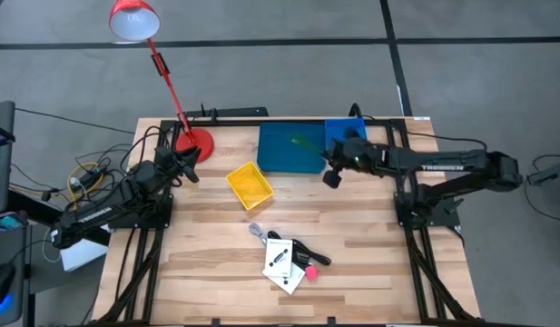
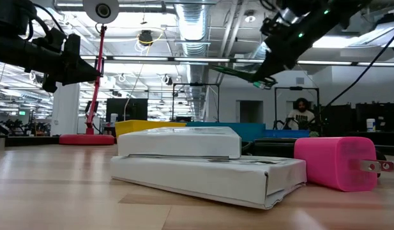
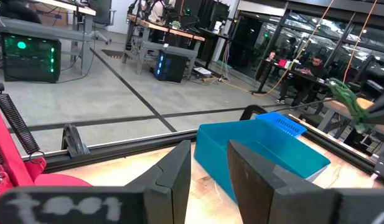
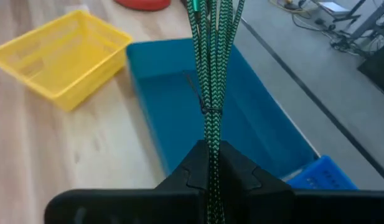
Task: Pick and place items into bin
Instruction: Put the green charger cable into the dark blue bin
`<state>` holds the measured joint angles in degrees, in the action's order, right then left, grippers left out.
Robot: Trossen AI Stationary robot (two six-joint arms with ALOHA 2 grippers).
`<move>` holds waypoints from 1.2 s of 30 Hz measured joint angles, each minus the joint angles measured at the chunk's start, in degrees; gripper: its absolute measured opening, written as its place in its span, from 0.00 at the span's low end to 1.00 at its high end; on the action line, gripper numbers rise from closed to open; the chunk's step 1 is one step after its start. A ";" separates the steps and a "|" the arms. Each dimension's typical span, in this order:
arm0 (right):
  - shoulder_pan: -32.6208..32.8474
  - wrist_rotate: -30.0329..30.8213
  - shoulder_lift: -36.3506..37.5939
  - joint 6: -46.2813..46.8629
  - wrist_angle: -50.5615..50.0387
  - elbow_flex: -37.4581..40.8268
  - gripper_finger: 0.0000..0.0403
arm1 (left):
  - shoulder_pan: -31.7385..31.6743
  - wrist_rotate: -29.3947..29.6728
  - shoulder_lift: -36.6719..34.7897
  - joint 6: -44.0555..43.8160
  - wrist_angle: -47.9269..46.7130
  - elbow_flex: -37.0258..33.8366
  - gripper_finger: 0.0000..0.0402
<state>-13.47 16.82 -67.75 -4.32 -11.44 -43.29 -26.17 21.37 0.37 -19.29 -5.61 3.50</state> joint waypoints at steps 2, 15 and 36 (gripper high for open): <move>-2.15 -2.32 -1.49 -1.02 2.71 0.00 0.02 | 0.01 0.00 0.01 0.00 0.00 -0.01 0.23; -9.53 -7.89 -11.55 -6.56 18.59 -0.04 0.03 | 0.00 0.00 -0.01 0.00 0.00 0.00 0.23; -16.63 -10.90 -15.97 -9.81 21.73 -0.07 0.10 | 0.00 0.00 0.00 0.00 0.00 -0.01 0.23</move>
<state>-30.11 5.92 -83.72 -14.13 10.29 -43.35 -26.16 21.37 0.37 -19.29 -5.61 3.49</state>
